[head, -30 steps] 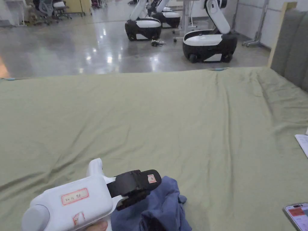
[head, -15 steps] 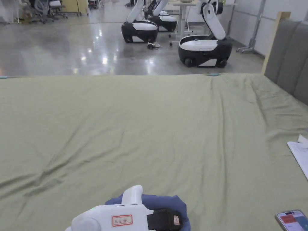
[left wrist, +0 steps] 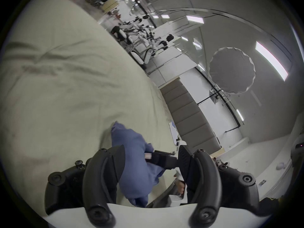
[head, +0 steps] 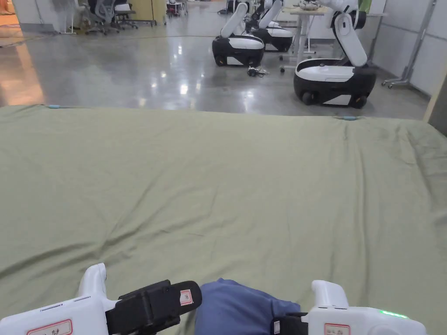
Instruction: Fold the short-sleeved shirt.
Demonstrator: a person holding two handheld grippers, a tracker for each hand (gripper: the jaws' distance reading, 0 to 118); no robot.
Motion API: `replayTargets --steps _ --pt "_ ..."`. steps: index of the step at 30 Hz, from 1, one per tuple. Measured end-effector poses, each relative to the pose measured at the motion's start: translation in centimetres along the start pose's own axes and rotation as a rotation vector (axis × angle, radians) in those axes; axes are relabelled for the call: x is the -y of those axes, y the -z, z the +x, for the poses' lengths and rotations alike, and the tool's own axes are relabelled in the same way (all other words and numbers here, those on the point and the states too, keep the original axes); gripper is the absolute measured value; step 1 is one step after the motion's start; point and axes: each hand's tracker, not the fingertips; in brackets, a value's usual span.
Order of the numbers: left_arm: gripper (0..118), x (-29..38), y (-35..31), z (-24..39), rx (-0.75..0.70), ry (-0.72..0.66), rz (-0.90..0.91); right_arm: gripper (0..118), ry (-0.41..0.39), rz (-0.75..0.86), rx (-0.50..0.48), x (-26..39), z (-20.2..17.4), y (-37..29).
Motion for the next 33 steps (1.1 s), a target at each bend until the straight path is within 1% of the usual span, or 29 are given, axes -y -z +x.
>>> replayTargets --steps 2,3,6,10,12,13,14,15,16,17,19,20,22,23,24,25,26,27,28,29,30,32,33 --pt "69 0.4 0.5 -1.4 -0.008 -0.030 -0.020 0 -0.073 -0.002 0.015 0.4 -0.3 -0.1" --pt "69 0.6 1.2 -2.0 -0.011 -0.048 -0.038 0 -0.080 0.009 0.019 0.6 -0.4 0.0" --pt "69 1.1 2.9 -3.7 -0.040 -0.074 -0.061 0 -0.079 0.011 0.029 0.6 -0.8 -0.1" --pt "69 2.4 6.1 -4.8 -0.028 -0.177 -0.121 0 -0.084 0.021 0.031 0.9 -0.7 -0.1" --pt "69 3.2 7.9 -4.8 -0.061 -0.181 -0.177 0 -0.073 0.031 0.027 1.0 -0.7 -0.2" --pt "67 3.1 8.3 -4.5 -0.063 -0.156 -0.151 0 -0.075 0.033 0.029 1.1 -0.8 -0.2" --pt "64 2.9 8.8 -4.2 -0.053 -0.147 -0.147 0 -0.077 0.036 0.032 1.1 -0.7 -0.2" --pt "57 3.1 9.4 -3.8 -0.057 -0.146 -0.163 0 -0.079 0.039 0.038 1.2 -0.9 -0.2" --pt "45 3.1 9.4 -3.9 -0.115 -0.130 -0.167 0 -0.087 0.042 0.047 1.3 -1.0 -0.2" --pt "35 3.0 9.4 -4.0 -0.140 -0.106 -0.165 0 -0.095 0.047 0.052 1.4 -1.1 -0.2" --pt "29 3.1 9.1 -4.8 -0.121 -0.139 -0.164 0 -0.103 0.056 0.061 1.6 -1.3 -0.2" --pt "29 3.3 8.9 -5.0 -0.118 -0.172 -0.153 0 -0.109 0.064 0.064 1.7 -1.4 -0.2" --pt "28 3.3 8.8 -4.4 -0.117 -0.159 -0.159 0 -0.122 0.074 0.085 1.8 -2.0 -0.4" --pt "28 3.1 8.6 -3.8 -0.125 -0.131 -0.155 0 -0.106 0.068 0.093 1.5 -2.3 -0.7" --pt "28 2.8 8.1 -3.3 -0.118 -0.120 -0.154 0 -0.038 0.084 0.090 1.3 -2.6 -1.1" --pt "28 2.2 7.2 -2.7 -0.082 -0.125 -0.127 0 -0.021 0.122 0.061 1.3 -2.9 -1.8" --pt "28 1.4 5.9 -2.0 -0.028 -0.148 -0.098 0 -0.061 0.191 -0.007 1.4 -3.6 -2.9" --pt "28 -0.2 3.9 -1.5 -0.006 -0.135 -0.067 0 -0.081 0.229 -0.039 1.5 -4.4 -4.0" --pt "28 -1.8 1.6 -1.0 -0.008 -0.082 -0.033 0 -0.093 0.260 -0.061 1.5 -5.0 -5.1" --pt "28 -3.7 -1.4 -0.7 -0.038 -0.024 -0.003 0 -0.105 0.279 -0.085 1.4 -5.4 -6.0" --pt "28 -5.5 -4.5 -1.1 -0.094 0.005 0.029 0 -0.104 0.290 -0.102 1.5 -5.8 -6.8" --pt "28 -9.1 -10.9 -2.7 -0.205 0.025 0.076 0 -0.093 0.291 -0.124 1.6 -6.0 -7.7" --pt "28 -10.7 -14.1 -4.0 -0.290 0.041 0.105 0 -0.087 0.292 -0.133 1.8 -6.0 -7.9"
